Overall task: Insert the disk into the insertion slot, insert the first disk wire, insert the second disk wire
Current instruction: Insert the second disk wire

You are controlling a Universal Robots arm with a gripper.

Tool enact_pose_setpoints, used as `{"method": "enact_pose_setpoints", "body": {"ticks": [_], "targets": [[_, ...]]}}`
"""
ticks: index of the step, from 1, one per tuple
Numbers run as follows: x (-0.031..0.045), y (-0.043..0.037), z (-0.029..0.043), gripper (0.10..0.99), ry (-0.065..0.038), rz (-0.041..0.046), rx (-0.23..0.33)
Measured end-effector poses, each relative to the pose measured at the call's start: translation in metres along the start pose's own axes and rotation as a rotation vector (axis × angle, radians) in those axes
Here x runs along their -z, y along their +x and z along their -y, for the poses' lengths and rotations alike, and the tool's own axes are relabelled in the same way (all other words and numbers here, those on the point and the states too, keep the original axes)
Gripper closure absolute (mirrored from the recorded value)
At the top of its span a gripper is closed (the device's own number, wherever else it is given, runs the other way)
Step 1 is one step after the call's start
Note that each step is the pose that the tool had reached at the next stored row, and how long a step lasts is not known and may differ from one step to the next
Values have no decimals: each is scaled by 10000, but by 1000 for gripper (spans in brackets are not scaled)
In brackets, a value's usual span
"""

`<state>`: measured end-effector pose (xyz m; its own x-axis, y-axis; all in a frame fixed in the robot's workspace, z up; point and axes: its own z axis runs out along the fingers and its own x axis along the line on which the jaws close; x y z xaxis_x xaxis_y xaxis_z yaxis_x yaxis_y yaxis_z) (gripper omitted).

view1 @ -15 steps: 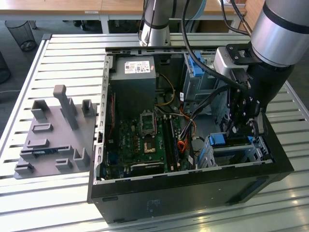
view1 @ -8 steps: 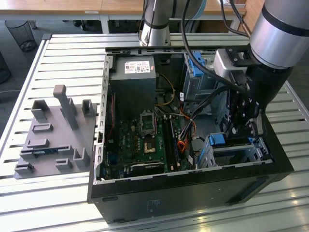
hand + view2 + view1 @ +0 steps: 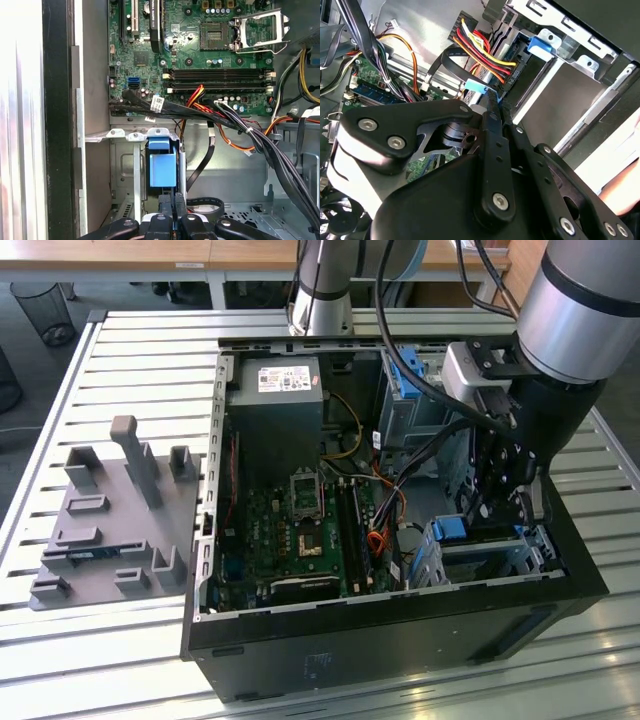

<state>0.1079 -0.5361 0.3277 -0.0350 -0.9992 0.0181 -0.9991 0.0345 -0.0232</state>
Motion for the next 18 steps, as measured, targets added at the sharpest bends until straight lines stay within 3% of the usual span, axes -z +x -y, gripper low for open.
{"method": "enact_pose_setpoints", "body": {"ticks": [5,6,8,18], "targets": [[-1,0,0,933,-1,3,-1],[-1,0,0,871,0,3,-1],[2,0,0,871,0,2,-1],[103,2,2,871,-2,0,0]]}}
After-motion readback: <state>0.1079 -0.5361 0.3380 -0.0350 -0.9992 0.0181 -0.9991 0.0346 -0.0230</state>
